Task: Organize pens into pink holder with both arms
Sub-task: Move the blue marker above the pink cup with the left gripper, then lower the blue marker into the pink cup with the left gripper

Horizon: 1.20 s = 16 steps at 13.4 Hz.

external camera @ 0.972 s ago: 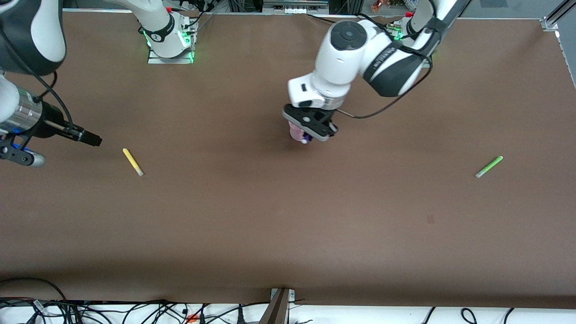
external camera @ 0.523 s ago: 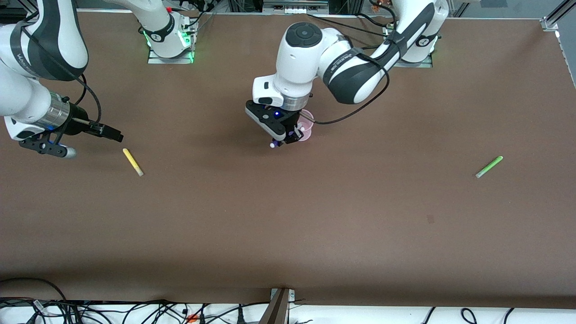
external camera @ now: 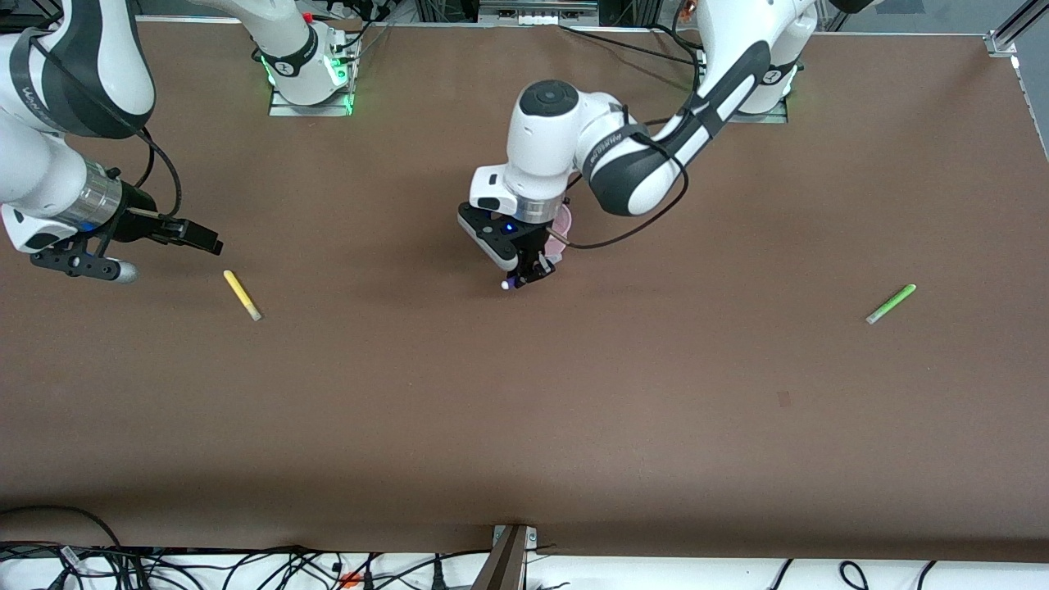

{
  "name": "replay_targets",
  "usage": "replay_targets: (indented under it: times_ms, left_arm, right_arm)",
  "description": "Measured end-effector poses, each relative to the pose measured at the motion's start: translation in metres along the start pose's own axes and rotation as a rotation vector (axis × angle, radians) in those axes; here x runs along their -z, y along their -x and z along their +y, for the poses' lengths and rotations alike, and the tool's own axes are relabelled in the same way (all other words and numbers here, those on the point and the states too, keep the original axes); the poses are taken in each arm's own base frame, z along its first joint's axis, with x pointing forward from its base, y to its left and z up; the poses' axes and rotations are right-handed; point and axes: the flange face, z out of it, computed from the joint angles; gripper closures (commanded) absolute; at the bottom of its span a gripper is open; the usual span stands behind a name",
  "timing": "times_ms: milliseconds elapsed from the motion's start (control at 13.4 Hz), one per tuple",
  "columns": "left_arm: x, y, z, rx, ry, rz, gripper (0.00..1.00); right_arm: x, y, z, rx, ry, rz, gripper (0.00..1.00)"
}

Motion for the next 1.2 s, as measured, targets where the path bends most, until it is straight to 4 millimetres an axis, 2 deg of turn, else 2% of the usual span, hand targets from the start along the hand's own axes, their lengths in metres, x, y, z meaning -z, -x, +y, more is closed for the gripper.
replay_targets:
  times_ms: [149,299,523,673,822,897,1046,1196]
  left_arm:
    - [-0.005,0.006,-0.004,0.003,0.006,0.008,1.0]
    - [0.003,0.008,0.004,-0.006,0.008,0.018,1.0]
    - [0.023,0.028,0.036,-0.027,0.022,0.062,1.0]
    - [0.037,0.046,0.055,-0.037,0.025,0.09,1.0]
    - [0.049,0.052,0.062,-0.044,0.014,0.105,1.0]
    - [0.054,0.051,0.062,-0.045,0.011,0.115,1.0]
    - [0.063,0.046,0.064,-0.051,0.019,0.159,1.0]
    - [0.065,0.046,0.067,-0.085,0.013,0.188,1.0]
  right_arm:
    - [0.01,-0.003,0.01,-0.001,0.023,0.025,0.01]
    - [0.015,-0.004,0.012,0.006,0.045,0.039,0.01]
    - [0.016,-0.005,0.014,0.011,0.043,0.041,0.01]
    - [0.027,-0.001,0.013,0.03,0.031,0.054,0.01]
    - [0.048,0.009,0.006,0.062,0.051,0.086,0.01]
    - [0.064,0.014,0.003,0.071,0.056,0.104,0.01]
    - [0.099,0.023,0.007,0.066,0.058,0.094,0.01]
    - [0.12,0.024,0.014,0.052,0.058,0.101,0.01]
